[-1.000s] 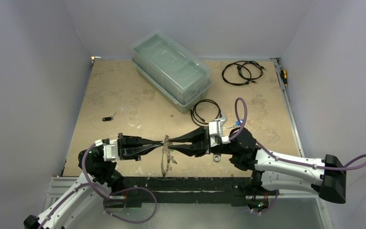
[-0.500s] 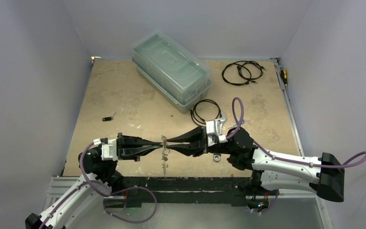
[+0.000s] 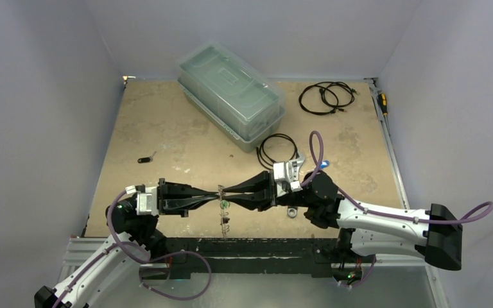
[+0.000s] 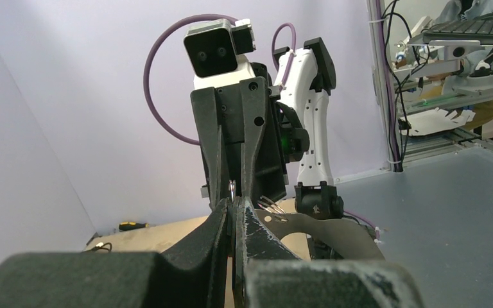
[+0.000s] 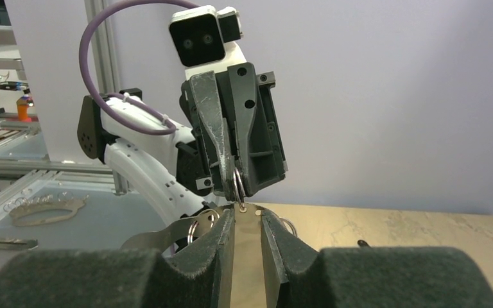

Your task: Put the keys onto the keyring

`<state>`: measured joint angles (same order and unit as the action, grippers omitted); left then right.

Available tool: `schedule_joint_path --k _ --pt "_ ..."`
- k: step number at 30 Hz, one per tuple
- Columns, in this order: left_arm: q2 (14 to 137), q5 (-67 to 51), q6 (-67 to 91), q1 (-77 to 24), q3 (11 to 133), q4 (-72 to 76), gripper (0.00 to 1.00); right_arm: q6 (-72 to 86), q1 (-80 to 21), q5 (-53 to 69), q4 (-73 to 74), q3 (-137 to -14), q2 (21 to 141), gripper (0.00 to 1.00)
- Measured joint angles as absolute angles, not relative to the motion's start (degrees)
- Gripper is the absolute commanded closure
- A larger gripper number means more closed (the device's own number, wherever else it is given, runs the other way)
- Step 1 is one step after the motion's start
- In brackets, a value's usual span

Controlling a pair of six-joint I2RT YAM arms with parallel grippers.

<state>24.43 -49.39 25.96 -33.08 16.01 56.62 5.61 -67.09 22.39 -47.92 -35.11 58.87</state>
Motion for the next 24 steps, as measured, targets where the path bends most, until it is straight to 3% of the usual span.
schedule_joint_path --k 24 --pt "24.97 -49.54 26.02 -32.64 15.99 57.1 1.0 6.17 -67.09 25.19 -49.87 -35.48 60.03 0.78"
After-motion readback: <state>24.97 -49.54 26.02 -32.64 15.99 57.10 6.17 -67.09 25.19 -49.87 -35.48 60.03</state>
